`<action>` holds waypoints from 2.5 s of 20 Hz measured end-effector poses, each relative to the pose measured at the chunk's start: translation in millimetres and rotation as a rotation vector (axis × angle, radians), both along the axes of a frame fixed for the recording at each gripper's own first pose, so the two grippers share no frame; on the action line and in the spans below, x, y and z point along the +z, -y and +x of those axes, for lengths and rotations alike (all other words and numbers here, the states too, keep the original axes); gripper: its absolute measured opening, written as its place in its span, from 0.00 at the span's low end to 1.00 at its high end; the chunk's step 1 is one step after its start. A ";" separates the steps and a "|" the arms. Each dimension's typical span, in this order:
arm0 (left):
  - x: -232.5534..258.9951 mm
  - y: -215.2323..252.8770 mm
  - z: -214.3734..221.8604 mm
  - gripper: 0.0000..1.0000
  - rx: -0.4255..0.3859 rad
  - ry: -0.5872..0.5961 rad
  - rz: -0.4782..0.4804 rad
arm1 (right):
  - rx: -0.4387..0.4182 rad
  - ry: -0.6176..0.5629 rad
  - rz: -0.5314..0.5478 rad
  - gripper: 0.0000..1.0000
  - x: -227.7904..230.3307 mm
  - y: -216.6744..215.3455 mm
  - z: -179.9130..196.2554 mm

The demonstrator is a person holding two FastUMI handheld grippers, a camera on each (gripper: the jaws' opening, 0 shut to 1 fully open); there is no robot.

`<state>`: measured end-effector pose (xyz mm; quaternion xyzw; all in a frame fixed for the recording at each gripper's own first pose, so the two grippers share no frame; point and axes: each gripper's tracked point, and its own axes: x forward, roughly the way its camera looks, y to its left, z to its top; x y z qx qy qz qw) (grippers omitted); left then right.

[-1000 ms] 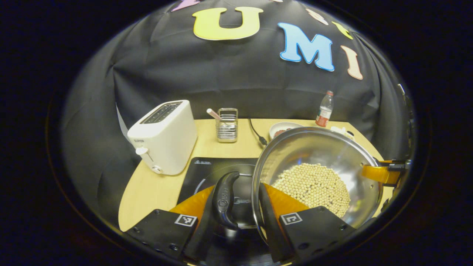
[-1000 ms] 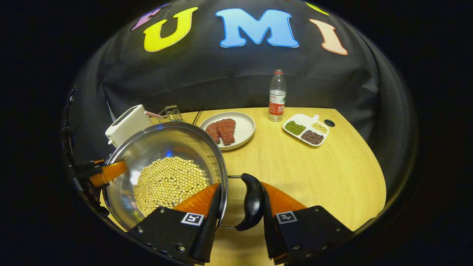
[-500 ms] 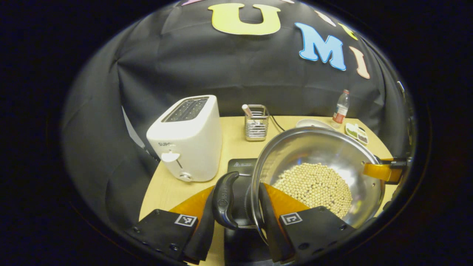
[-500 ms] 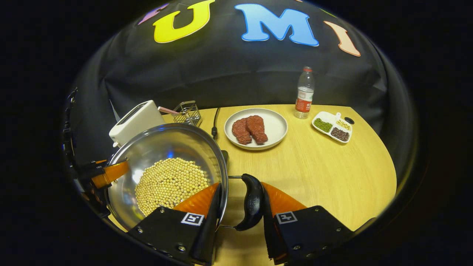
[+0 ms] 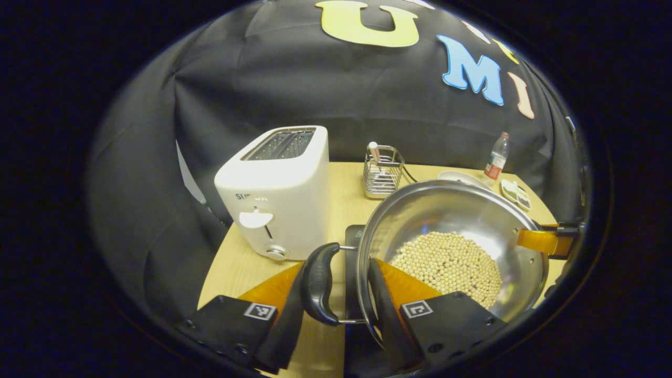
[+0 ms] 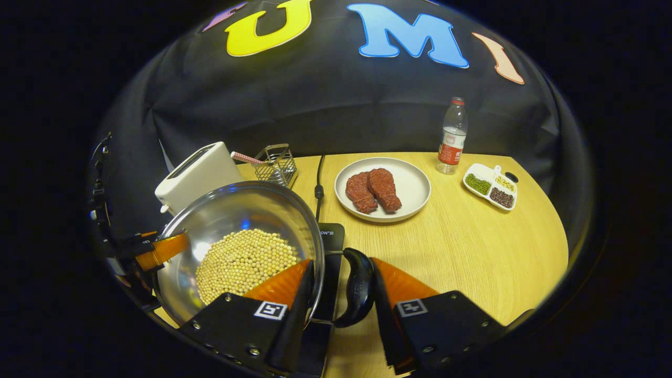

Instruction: First push the handle of the pot to place it horizontally, then grasp the pot with both hands and set it on the induction cooktop.

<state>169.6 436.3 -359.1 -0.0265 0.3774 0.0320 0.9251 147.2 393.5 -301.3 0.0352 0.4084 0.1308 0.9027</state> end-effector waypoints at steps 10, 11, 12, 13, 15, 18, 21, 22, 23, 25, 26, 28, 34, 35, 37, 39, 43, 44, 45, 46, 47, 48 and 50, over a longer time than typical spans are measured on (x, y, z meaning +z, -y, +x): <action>196.8 92.4 -9.6 0.98 0.044 0.493 0.097 | -0.112 0.470 -0.053 0.96 151.1 159.8 -1.5; 211.3 110.1 -20.0 0.99 0.054 0.518 0.086 | -0.111 0.512 -0.065 0.96 165.8 178.4 -10.0; 225.8 128.6 -29.6 1.00 0.064 0.539 0.075 | -0.103 0.551 -0.073 0.96 180.0 194.8 -20.4; 241.1 151.6 -39.0 0.94 0.072 0.564 0.070 | -0.095 0.585 -0.081 0.96 192.7 211.6 -30.6; 268.6 190.4 -56.1 0.97 0.072 0.621 0.066 | -0.080 0.638 -0.086 0.96 211.7 242.2 -52.9; 299.4 234.3 -94.4 0.98 0.071 0.668 0.085 | -0.076 0.689 -0.074 0.96 232.4 283.1 -82.1; 323.0 278.1 -130.9 0.99 0.060 0.702 0.089 | -0.094 0.720 -0.059 0.96 247.8 315.1 -108.7; 330.4 290.6 -141.1 1.00 0.051 0.708 0.079 | -0.100 0.728 -0.053 0.95 252.4 322.5 -117.6; 335.4 306.4 -145.9 0.99 0.036 0.721 0.068 | -0.105 0.740 -0.046 0.96 258.1 326.4 -123.8; 347.3 314.1 -158.3 1.00 0.013 0.741 0.068 | -0.126 0.758 -0.046 0.95 267.2 335.8 -137.1; 353.2 315.1 -162.7 1.00 0.004 0.750 0.074 | -0.139 0.765 -0.046 0.95 271.0 338.1 -144.1; 362.2 313.5 -168.7 1.00 -0.005 0.766 0.086 | -0.170 0.783 -0.042 0.96 281.9 340.7 -154.0; 372.9 296.1 -196.4 0.98 0.002 0.786 0.112 | -0.219 0.822 -0.029 0.96 304.2 332.8 -175.3; 374.3 294.2 -200.3 0.99 0.003 0.793 0.112 | -0.221 0.826 -0.028 0.95 307.0 331.3 -177.2; 375.5 288.5 -205.2 0.97 0.008 0.796 0.115 | -0.216 0.831 -0.032 0.96 308.2 327.7 -181.7; 376.2 288.4 -207.3 0.98 0.012 0.801 0.104 | -0.205 0.824 -0.045 0.96 306.0 324.3 -183.9; 375.4 277.2 -210.5 0.98 0.030 0.805 0.112 | -0.216 0.811 -0.047 0.96 303.3 322.6 -186.0; 375.7 275.5 -210.3 0.98 0.029 0.805 0.112 | -0.219 0.805 -0.047 0.96 302.9 322.7 -186.7; 375.4 273.4 -210.2 0.98 0.029 0.805 0.113 | -0.220 0.800 -0.045 0.96 302.0 321.4 -186.3; 377.1 271.2 -210.0 0.98 0.032 0.809 0.115 | -0.222 0.799 -0.046 0.96 303.0 321.2 -186.1; 377.9 270.7 -209.4 0.99 0.033 0.812 0.114 | -0.222 0.803 -0.050 0.96 304.2 321.9 -186.0; 378.1 269.8 -207.0 1.00 0.036 0.813 0.111 | -0.225 0.809 -0.054 0.95 306.4 322.6 -185.4; 377.9 267.8 -205.3 1.00 0.040 0.813 0.104 | -0.222 0.814 -0.055 0.95 308.5 320.6 -183.9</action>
